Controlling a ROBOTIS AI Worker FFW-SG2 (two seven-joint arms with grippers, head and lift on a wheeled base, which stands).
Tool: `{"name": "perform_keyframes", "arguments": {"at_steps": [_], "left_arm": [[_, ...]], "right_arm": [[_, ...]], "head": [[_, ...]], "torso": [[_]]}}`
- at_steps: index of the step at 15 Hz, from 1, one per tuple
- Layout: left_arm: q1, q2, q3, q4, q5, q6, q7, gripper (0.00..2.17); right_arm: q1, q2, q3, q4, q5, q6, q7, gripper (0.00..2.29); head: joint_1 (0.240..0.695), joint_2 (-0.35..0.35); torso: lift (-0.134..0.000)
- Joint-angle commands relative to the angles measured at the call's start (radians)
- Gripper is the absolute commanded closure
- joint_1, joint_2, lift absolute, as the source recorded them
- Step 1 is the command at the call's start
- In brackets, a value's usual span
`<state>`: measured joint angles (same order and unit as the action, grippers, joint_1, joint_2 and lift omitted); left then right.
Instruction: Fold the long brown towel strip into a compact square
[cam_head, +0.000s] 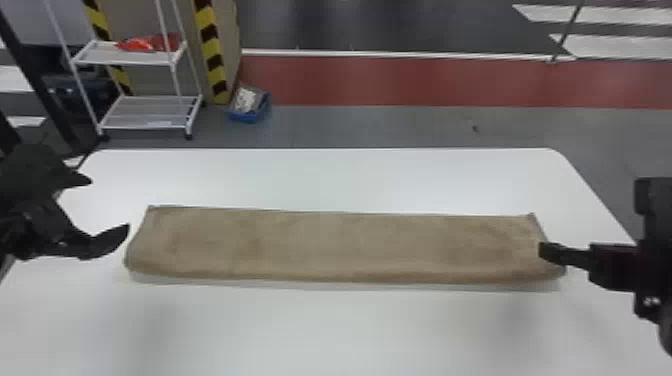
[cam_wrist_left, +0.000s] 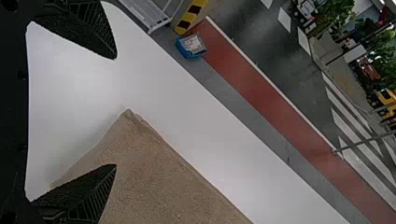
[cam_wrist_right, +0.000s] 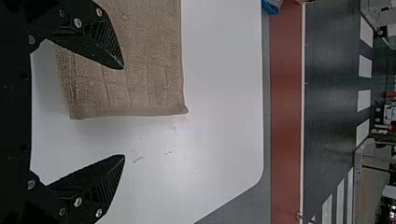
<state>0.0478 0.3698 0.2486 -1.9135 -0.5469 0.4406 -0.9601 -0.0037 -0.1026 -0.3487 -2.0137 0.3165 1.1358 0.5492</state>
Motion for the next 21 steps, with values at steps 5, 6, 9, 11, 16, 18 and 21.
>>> {"name": "perform_keyframes", "arguments": {"at_steps": [5,6,9,11,16,18,21], "left_arm": [[0.027,-0.002,0.015,-0.039,0.007,0.019,-0.002,0.05],[0.029,-0.002,0.018,-0.042,0.008,0.019,-0.002,0.05],[0.035,-0.008,0.032,-0.050,0.024,0.025,-0.002,0.05],[0.035,-0.012,0.034,-0.050,0.028,0.025,0.000,0.05],[0.021,-0.049,0.035,-0.078,0.189,0.338,0.061,0.05],[0.014,-0.072,0.014,-0.105,0.217,0.455,0.086,0.05],[-0.031,-0.111,-0.015,-0.117,0.265,0.651,0.176,0.08]], "right_arm": [[0.014,0.000,-0.001,-0.025,-0.007,0.008,0.000,0.23],[0.014,0.000,-0.001,-0.025,-0.007,0.008,0.000,0.23],[0.016,0.000,-0.001,-0.028,-0.008,0.011,0.002,0.23],[0.016,-0.002,-0.001,-0.028,-0.008,0.014,0.002,0.23],[0.007,0.003,-0.004,-0.026,-0.007,0.014,0.002,0.23],[0.004,0.011,-0.001,-0.026,-0.004,0.014,0.000,0.23],[0.001,0.012,0.002,-0.025,0.003,0.014,0.000,0.23]], "head": [[0.695,-0.034],[0.695,-0.034],[0.695,-0.033],[0.695,-0.031],[0.695,-0.026],[0.695,-0.027],[0.695,-0.043]], "torso": [[-0.128],[-0.128],[-0.128],[-0.128],[-0.128],[-0.128],[-0.128]]}}
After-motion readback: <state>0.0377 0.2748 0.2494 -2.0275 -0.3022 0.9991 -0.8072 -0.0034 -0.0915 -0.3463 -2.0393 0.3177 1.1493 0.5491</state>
